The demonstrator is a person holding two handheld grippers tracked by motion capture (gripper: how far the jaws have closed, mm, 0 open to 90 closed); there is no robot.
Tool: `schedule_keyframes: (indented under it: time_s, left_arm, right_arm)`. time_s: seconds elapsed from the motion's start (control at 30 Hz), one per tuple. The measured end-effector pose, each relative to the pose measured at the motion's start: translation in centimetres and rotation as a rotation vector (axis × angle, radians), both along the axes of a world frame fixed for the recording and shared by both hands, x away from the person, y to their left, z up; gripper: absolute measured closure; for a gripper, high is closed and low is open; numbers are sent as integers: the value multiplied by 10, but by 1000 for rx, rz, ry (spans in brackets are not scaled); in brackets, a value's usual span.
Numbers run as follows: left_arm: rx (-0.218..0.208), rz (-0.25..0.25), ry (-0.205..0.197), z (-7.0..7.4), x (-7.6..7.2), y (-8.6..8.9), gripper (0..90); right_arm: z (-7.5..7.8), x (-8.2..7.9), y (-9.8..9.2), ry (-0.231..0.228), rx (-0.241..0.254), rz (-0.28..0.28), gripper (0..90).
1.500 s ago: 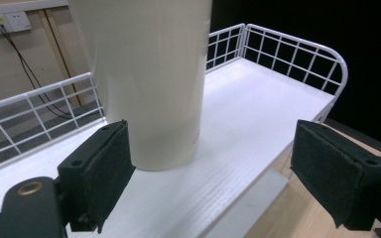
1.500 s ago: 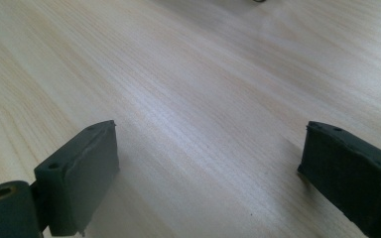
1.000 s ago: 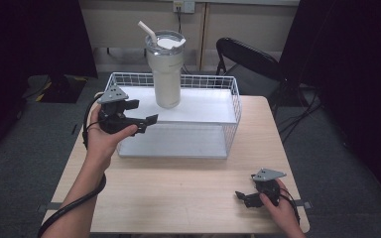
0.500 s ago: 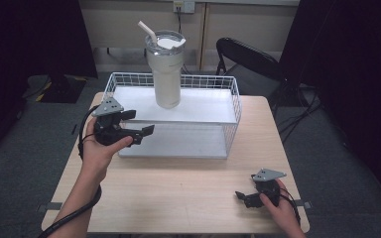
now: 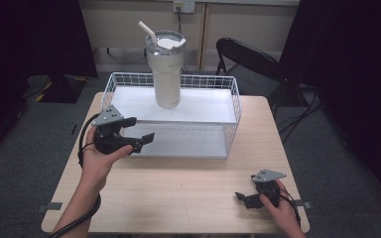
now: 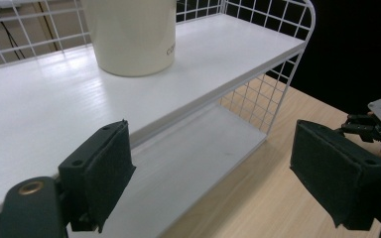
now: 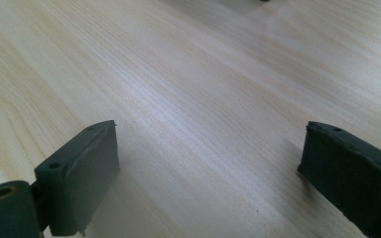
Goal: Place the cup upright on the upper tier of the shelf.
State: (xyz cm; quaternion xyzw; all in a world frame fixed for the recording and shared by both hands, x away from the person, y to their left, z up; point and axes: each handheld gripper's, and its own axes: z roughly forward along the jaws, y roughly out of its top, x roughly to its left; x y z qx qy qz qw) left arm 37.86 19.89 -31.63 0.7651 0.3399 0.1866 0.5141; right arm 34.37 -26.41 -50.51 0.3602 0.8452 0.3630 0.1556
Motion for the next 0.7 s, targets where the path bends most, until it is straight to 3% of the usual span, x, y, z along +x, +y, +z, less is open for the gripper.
schedule_keyframes:
  time_s: [0.7]
  left_arm:
    - [-28,-7,74,-64,-12,0,159]
  right_arm:
    - [0,-4,1,1,2,4,77]
